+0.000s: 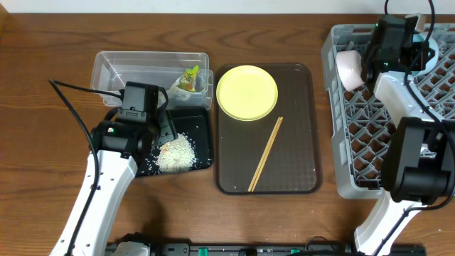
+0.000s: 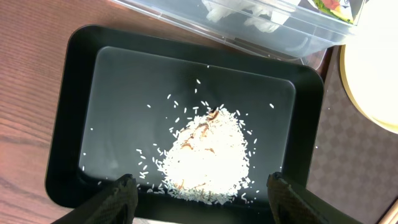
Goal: Sort waste into correct bins and load items into the dishwasher rack
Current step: 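Release the blue bowl and lift the right gripper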
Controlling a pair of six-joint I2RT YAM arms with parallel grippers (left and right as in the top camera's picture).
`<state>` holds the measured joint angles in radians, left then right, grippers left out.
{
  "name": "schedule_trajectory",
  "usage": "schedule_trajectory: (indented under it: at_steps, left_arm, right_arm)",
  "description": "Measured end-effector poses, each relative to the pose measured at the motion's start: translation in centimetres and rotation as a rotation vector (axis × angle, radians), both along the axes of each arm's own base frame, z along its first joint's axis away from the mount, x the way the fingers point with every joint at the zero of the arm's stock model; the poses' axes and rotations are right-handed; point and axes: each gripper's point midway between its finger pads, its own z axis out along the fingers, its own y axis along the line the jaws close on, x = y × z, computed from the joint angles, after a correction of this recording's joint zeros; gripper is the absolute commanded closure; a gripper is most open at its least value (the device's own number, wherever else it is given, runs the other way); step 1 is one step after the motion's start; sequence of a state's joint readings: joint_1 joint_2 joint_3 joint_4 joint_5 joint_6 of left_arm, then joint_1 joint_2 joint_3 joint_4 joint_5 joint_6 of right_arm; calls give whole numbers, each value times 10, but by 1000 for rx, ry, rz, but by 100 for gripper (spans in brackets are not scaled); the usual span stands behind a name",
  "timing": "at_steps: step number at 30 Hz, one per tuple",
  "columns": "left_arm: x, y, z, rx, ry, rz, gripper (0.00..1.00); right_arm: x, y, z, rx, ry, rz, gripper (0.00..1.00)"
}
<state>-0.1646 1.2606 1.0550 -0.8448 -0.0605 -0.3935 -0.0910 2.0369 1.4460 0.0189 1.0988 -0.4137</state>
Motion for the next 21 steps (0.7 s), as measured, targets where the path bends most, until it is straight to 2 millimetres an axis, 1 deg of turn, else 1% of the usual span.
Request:
schedule_trajectory:
  at_steps: [4,5,6,8,9,12,16,18,19,21]
  left_arm:
    - [0,0,0,0,0,0,30]
    - [0,0,0,0,0,0,30]
    - [0,0,0,0,0,0,30]
    - [0,0,0,0,0,0,30]
    - [0,0,0,0,0,0,30]
    - [0,0,0,0,0,0,30]
    - [0,0,0,0,1,0,30]
    - [0,0,0,0,2,0,30]
    - [0,0,0,0,0,0,30]
    - [0,0,0,0,2,0,30]
  right_arm:
    - [-1,2,-3,15,-19,-11,98]
    - [-1,3,-3,15,-23,-12,96]
    - [-1,6,-4,17,-27,-10,90]
    - [1,13,-6,26,-27,5,70]
    - [4,20,-8,35,-27,19,62]
    - [10,42,-18,72,-9,76,52]
    - [12,74,-39,152,52,158,47]
    - [9,84,-50,206,77,184,44]
    - [7,88,-53,241,86,195,41]
    - [3,96,-56,311,86,217,39]
